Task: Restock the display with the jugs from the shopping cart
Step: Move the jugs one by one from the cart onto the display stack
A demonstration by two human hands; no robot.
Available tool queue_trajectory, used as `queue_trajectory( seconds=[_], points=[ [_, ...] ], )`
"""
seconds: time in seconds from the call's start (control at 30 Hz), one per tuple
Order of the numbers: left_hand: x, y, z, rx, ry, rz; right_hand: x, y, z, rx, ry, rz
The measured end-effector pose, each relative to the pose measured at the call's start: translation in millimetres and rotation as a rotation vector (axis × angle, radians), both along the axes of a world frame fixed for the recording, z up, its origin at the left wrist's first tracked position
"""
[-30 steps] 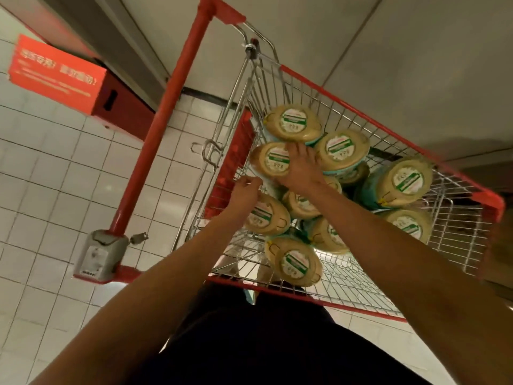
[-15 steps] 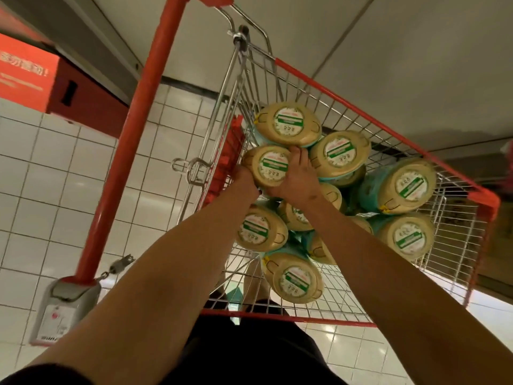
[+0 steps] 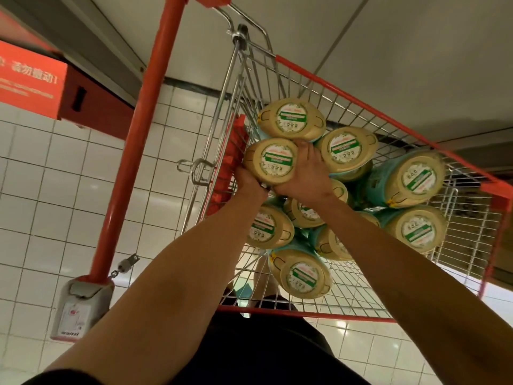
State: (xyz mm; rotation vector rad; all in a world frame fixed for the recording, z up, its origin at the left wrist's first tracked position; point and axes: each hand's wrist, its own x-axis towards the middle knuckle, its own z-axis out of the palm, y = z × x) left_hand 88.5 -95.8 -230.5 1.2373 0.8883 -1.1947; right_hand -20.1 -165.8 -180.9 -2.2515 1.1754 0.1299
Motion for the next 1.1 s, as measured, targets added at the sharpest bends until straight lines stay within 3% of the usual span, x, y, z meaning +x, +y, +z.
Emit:
queue_trajectory(
  seconds=[0.27,0.53,0.7,0.83,1.1],
  points=[
    [1.7,21.2,49.2,-0.327,0.055,-0.102,-15.3,2.7,100.8,0.006,-0.252,-0.017],
    [19.4,47.2,103.3,-0.643,0.124,-0.551,-72.5,55.0,177.8,-0.015,-0.456,-0.159],
    [-11.3,60.1,140.6,-0.672,0.103,-0.739,-125.9,104.2,187.5,-0.003,-0.683,-0.319],
    [-61.9,61.5,171.9,-0.729,0.122,-0.845,-174.3,143.0,191.7,-0.105,-0.851,-0.480],
    [-211.7,70.4,192.0,-0.586,0.137,-1.122,-296.5,214.3,199.2,-0.199,-1.057,-0.876]
  ],
)
